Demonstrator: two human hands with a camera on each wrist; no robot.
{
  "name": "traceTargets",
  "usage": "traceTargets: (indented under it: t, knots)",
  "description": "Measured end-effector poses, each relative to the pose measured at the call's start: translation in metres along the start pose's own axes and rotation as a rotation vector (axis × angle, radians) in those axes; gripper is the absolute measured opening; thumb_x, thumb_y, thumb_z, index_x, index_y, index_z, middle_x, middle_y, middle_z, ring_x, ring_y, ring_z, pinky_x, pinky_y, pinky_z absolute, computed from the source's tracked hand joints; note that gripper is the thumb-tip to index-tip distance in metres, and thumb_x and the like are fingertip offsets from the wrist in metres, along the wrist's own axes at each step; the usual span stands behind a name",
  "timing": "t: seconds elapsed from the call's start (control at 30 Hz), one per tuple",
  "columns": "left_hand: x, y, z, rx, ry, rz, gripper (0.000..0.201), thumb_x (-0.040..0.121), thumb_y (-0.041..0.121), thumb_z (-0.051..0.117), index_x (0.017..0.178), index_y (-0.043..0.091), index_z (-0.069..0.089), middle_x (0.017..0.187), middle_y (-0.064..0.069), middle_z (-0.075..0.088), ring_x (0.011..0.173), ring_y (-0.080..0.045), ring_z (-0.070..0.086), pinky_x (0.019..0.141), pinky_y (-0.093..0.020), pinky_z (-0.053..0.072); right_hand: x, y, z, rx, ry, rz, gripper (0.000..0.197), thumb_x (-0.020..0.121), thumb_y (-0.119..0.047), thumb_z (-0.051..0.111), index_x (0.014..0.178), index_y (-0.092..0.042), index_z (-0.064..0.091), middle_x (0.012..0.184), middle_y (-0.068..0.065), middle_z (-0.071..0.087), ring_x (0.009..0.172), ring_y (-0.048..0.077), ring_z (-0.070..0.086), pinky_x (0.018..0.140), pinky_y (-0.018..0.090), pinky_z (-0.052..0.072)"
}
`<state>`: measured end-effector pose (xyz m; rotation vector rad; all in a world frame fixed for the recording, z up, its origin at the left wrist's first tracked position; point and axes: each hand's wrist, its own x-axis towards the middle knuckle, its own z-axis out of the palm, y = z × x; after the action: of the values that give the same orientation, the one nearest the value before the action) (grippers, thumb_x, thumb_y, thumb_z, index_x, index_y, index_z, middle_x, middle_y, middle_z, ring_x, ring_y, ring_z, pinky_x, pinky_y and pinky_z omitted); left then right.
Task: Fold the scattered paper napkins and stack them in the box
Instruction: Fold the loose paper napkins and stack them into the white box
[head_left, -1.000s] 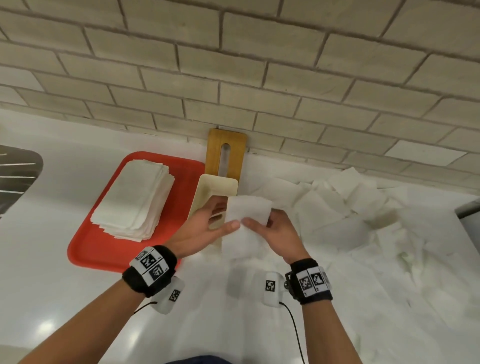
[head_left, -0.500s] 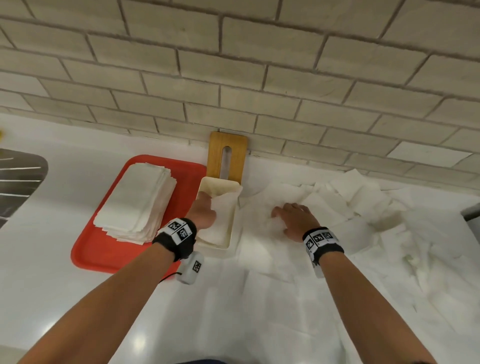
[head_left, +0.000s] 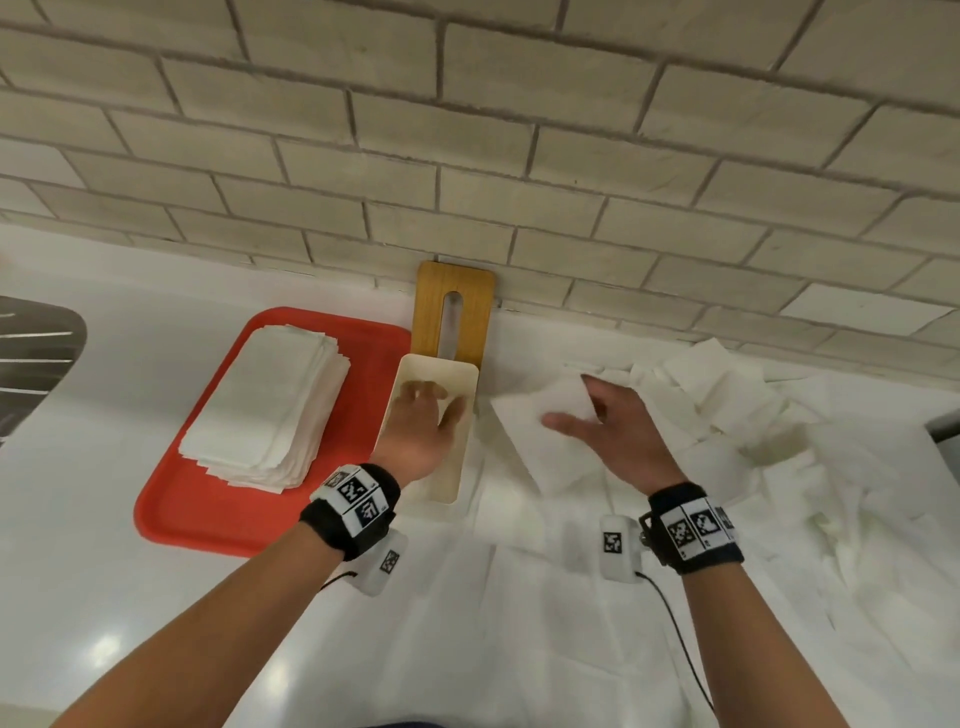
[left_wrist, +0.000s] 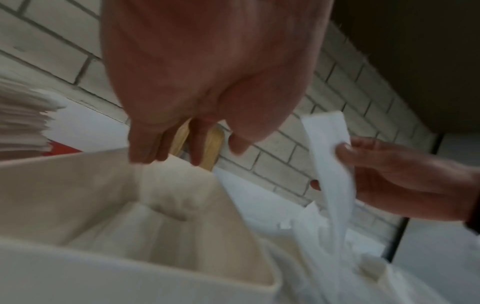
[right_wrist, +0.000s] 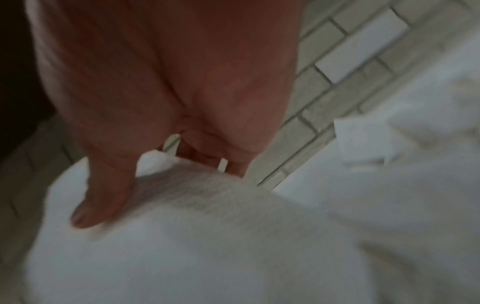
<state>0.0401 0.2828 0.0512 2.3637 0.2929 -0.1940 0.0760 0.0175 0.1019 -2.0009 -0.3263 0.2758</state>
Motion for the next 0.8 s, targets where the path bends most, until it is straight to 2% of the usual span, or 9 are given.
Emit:
traceTargets:
  t: [0.13,0.2,0.27,0.33,0.43,0.5,0.6,0.67,0.8]
  knots:
    - [-0.037,0.029,-0.014,-0.683,-0.122,0.085,0.057,0.104,0.073,0.038,0.138,0.034,0.062,0.134,0.017,0.069,0.126,-0.002,0.064,0.108,-0.029,0.049,0.002,-0.031,0.044,0.387,0.216,0.030,0.024,0.096,-0.021,0.082,0.118,-0.013,0.076,0.114,0.002,0.081,0.107,0.023,0.078,0.091,0.041,0.065]
    - [-0.043,0.033,-0.014,-0.680,-0.117,0.122,0.047,0.104,0.064,0.053,0.140,0.034,0.059,0.130,0.019,0.072,0.118,0.003,0.068,0.101,-0.025,0.054,0.007,-0.035,0.071,0.533,0.268,0.089,0.026,0.099,-0.025,0.078,0.122,-0.012,0.073,0.116,0.005,0.081,0.108,0.026,0.078,0.093,0.047,0.064]
    - [-0.041,0.028,-0.013,-0.532,-0.010,0.170,0.036,0.106,0.041,0.064,0.139,0.029,0.060,0.121,0.019,0.074,0.107,0.006,0.070,0.090,-0.020,0.057,0.010,-0.035,0.096,0.547,0.323,0.149,0.031,0.101,-0.037,0.075,0.125,-0.018,0.067,0.116,0.001,0.080,0.107,0.020,0.077,0.095,0.048,0.064]
    - [-0.035,0.018,-0.014,-0.453,0.117,0.152,0.028,0.107,0.029,0.063,0.135,0.023,0.060,0.113,0.016,0.073,0.100,-0.002,0.072,0.079,-0.022,0.057,0.005,-0.033,0.115,0.435,0.358,0.219,0.040,0.099,-0.044,0.074,0.130,-0.029,0.054,0.106,-0.001,0.079,0.095,0.011,0.077,0.089,0.041,0.065]
    - [-0.024,-0.004,-0.019,-0.365,0.220,0.079,0.033,0.107,0.021,0.063,0.138,0.014,0.054,0.115,0.011,0.065,0.103,-0.016,0.068,0.075,-0.024,0.047,-0.009,-0.024,0.139,0.234,0.327,0.153,0.054,0.096,-0.018,0.075,0.131,-0.035,0.037,0.081,0.007,0.075,0.067,0.017,0.072,0.063,0.033,0.061]
    - [-0.017,-0.021,-0.020,-0.261,0.219,0.085,0.038,0.104,0.016,0.066,0.139,0.011,0.051,0.116,0.004,0.065,0.106,-0.024,0.067,0.082,-0.027,0.045,-0.009,-0.014,0.157,0.026,0.256,0.059,0.044,0.095,-0.004,0.067,0.124,-0.029,0.045,0.078,0.009,0.071,0.063,0.021,0.066,0.057,0.031,0.053]
    - [-0.015,-0.043,-0.017,-0.030,0.285,0.138,0.040,0.095,0.008,0.072,0.132,0.004,0.056,0.121,-0.013,0.067,0.112,-0.041,0.063,0.092,-0.042,0.046,0.008,-0.006,0.182,-0.337,0.174,0.029,0.018,0.102,-0.003,0.055,0.117,-0.012,0.059,0.102,0.008,0.068,0.087,0.025,0.068,0.075,0.029,0.050]
    - [-0.016,-0.053,-0.014,0.073,0.299,0.117,0.045,0.092,0.005,0.073,0.134,0.000,0.058,0.126,-0.023,0.064,0.115,-0.046,0.059,0.097,-0.051,0.044,0.020,-0.008,0.196,-0.496,0.062,0.079,0.026,0.108,-0.005,0.044,0.132,-0.004,0.055,0.122,0.016,0.062,0.105,0.036,0.066,0.088,0.040,0.053]
    - [-0.021,-0.065,-0.009,0.107,0.213,0.041,0.056,0.092,-0.001,0.058,0.146,0.011,0.048,0.121,-0.024,0.066,0.105,-0.048,0.066,0.082,-0.050,0.052,0.034,-0.017,0.214,-0.781,-0.175,0.113,0.032,0.110,-0.004,0.044,0.140,0.007,0.046,0.136,0.024,0.056,0.122,0.037,0.061,0.101,0.040,0.051]
